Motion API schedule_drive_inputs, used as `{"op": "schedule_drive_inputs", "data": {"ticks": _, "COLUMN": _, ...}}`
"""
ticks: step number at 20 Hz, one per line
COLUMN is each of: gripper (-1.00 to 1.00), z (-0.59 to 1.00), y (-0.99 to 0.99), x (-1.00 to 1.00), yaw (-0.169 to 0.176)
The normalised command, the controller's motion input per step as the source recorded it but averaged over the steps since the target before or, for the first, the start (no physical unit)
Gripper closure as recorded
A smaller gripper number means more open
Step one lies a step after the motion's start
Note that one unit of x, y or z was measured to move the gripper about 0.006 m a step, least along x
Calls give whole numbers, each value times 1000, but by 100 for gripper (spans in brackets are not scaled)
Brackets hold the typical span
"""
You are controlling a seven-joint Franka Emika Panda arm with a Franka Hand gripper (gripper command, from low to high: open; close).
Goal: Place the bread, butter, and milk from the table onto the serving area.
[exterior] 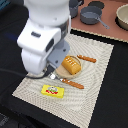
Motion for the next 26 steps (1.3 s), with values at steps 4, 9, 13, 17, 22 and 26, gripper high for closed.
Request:
{"op": "schedule_drive_inputs", "data": {"ticks": 4, "gripper": -100, "z": 26, "y": 955, "x": -604, "yaw": 0}}
{"op": "schedule_drive_inputs", "data": {"ticks": 9, "gripper": -100, "z": 0, "y": 930, "x": -631, "yaw": 0}}
{"op": "schedule_drive_inputs", "data": {"ticks": 13, "gripper": -100, "z": -54, "y": 804, "x": -564, "yaw": -47}}
{"op": "schedule_drive_inputs", "data": {"ticks": 17, "gripper": -100, "z": -146, "y": 636, "x": -526, "yaw": -104}}
{"op": "schedule_drive_inputs", "data": {"ticks": 22, "gripper": -100, "z": -235, "y": 480, "x": -516, "yaw": -141}}
{"op": "schedule_drive_inputs", "data": {"ticks": 26, "gripper": -100, "z": -318, "y": 442, "x": -802, "yaw": -53}}
